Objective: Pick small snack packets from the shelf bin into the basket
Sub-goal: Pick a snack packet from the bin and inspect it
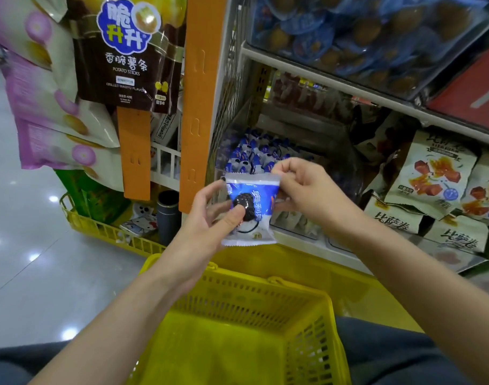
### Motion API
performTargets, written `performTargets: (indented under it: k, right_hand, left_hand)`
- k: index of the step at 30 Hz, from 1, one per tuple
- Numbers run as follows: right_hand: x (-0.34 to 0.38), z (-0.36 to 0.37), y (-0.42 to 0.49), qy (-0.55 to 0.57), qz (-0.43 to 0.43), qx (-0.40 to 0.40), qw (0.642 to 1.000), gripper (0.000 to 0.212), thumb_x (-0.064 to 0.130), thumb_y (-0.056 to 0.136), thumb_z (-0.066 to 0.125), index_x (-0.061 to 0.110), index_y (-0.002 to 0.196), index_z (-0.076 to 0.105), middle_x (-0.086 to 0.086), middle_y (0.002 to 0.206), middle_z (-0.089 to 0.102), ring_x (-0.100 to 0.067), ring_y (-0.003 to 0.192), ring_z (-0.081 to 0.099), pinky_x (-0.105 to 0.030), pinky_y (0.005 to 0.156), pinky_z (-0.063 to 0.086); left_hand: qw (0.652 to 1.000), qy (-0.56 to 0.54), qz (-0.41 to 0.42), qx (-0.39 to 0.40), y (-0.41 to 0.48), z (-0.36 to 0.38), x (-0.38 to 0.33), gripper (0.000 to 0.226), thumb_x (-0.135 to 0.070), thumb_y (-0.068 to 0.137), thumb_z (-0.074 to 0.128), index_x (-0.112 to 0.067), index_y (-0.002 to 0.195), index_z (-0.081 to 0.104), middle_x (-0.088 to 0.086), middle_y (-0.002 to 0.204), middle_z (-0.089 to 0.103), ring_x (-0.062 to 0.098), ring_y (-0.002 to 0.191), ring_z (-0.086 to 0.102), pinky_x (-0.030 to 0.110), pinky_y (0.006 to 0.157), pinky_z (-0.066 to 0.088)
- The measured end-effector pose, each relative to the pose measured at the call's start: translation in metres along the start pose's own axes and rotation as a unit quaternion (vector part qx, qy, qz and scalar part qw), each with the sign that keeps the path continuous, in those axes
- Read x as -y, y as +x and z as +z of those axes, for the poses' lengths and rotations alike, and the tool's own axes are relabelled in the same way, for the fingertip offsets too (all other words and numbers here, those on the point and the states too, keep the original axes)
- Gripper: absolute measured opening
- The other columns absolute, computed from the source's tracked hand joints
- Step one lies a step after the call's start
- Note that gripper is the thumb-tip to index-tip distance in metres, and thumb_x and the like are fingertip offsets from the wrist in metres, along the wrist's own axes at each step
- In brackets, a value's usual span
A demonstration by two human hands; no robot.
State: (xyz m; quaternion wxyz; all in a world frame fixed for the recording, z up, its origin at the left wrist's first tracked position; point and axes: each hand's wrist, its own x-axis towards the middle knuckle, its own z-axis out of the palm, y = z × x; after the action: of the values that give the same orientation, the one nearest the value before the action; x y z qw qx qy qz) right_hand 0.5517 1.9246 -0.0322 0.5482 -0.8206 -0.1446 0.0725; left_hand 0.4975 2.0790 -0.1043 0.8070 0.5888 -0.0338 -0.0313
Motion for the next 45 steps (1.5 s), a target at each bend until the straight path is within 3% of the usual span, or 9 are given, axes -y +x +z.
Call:
performTargets:
  k: [4,7,13,21,25,29,33,38,45]
  right_hand:
    - [-0.014,0.002,-0.008,0.084,0.07,0.0,0.994,0.029,0.03,0.1,0.036,0.012,0.095,0.058,-0.006,0.09,0.071,-0.01,0.079,0.07,-0.021,0.066,0.057]
    - [-0.021,0.006,-0.018,0.128,0.088,0.045,0.987,0.046,0.05,0.092,0.036,0.015,0.108,0.061,-0.006,0.109,0.069,-0.014,0.1,0.067,-0.026,0.089,0.053]
    - [-0.019,0.019,-0.026,-0.012,0.021,0.014,1.0,0.007,0.024,0.087,0.062,0.023,0.093,0.066,0.016,0.076,0.068,0.003,0.071,0.063,-0.018,0.067,0.055]
    - [-0.009,-0.005,0.005,0.009,-0.041,-0.059,0.997,0.005,0.024,0.087,0.063,0.02,0.086,0.066,0.01,0.076,0.073,-0.002,0.066,0.065,-0.018,0.056,0.052]
    - [-0.02,-0.024,0.054,-0.169,-0.049,-0.171,0.97,0.018,0.033,0.087,0.063,0.025,0.071,0.057,0.011,0.055,0.06,0.002,0.05,0.053,-0.023,0.054,0.047]
    - [-0.042,-0.028,0.088,-0.307,0.112,-0.077,0.942,0.032,0.039,0.084,0.065,0.016,0.068,0.051,-0.001,0.06,0.052,-0.018,0.06,0.052,-0.034,0.061,0.046]
    - [-0.048,-0.02,0.102,-0.405,0.13,-0.019,0.905,0.05,0.045,0.084,0.062,0.015,0.053,0.035,-0.004,0.05,0.035,-0.019,0.049,0.037,-0.028,0.05,0.027]
    - [-0.041,-0.003,0.112,-0.26,0.172,0.05,0.949,0.027,0.031,0.087,0.063,0.004,0.086,0.062,-0.011,0.074,0.068,-0.017,0.061,0.067,-0.026,0.064,0.057]
    - [-0.043,-0.002,0.116,-0.263,0.209,0.055,0.94,0.021,0.023,0.088,0.062,0.003,0.089,0.064,-0.016,0.099,0.07,-0.026,0.087,0.069,-0.036,0.083,0.055]
  left_hand:
    - [0.997,-0.005,-0.075,0.01,-0.001,0.0,-0.002,0.055,-0.043,0.072,0.058,-0.022,0.122,0.052,-0.002,0.117,0.065,0.01,0.104,0.061,0.042,0.093,0.049]
    - [0.996,-0.021,-0.083,-0.001,-0.002,0.002,-0.001,0.056,-0.043,0.073,0.057,-0.013,0.12,0.056,0.003,0.105,0.07,0.013,0.091,0.066,0.035,0.084,0.052]
    - [0.996,0.015,-0.071,-0.048,-0.002,0.005,0.005,0.053,-0.047,0.069,0.061,-0.021,0.116,0.06,0.001,0.108,0.07,0.015,0.099,0.066,0.035,0.09,0.047]
    - [0.988,-0.024,-0.054,-0.144,0.009,-0.006,0.0,0.021,-0.029,0.096,0.045,-0.017,0.108,0.058,0.011,0.111,0.064,0.016,0.085,0.062,0.024,0.063,0.053]
    - [0.986,-0.01,-0.05,-0.158,0.013,-0.008,-0.001,0.022,-0.03,0.097,0.045,-0.017,0.109,0.056,0.01,0.108,0.065,0.018,0.088,0.065,0.021,0.059,0.054]
    - [0.986,0.011,-0.048,-0.159,0.014,-0.009,0.0,0.024,-0.03,0.096,0.045,-0.014,0.11,0.055,0.008,0.104,0.066,0.014,0.081,0.066,0.019,0.055,0.053]
    - [0.986,0.008,-0.044,-0.16,0.017,-0.01,0.0,0.019,-0.031,0.095,0.046,-0.018,0.107,0.055,0.004,0.097,0.066,0.01,0.075,0.067,0.018,0.055,0.053]
    - [0.986,0.014,-0.052,-0.16,0.021,-0.008,0.001,0.022,-0.032,0.095,0.046,-0.017,0.11,0.054,0.002,0.096,0.066,0.009,0.073,0.067,0.017,0.054,0.053]
    - [0.987,0.013,-0.056,-0.152,0.022,-0.006,0.0,0.023,-0.032,0.096,0.046,-0.018,0.112,0.053,0.004,0.098,0.067,0.006,0.071,0.067,0.017,0.055,0.053]
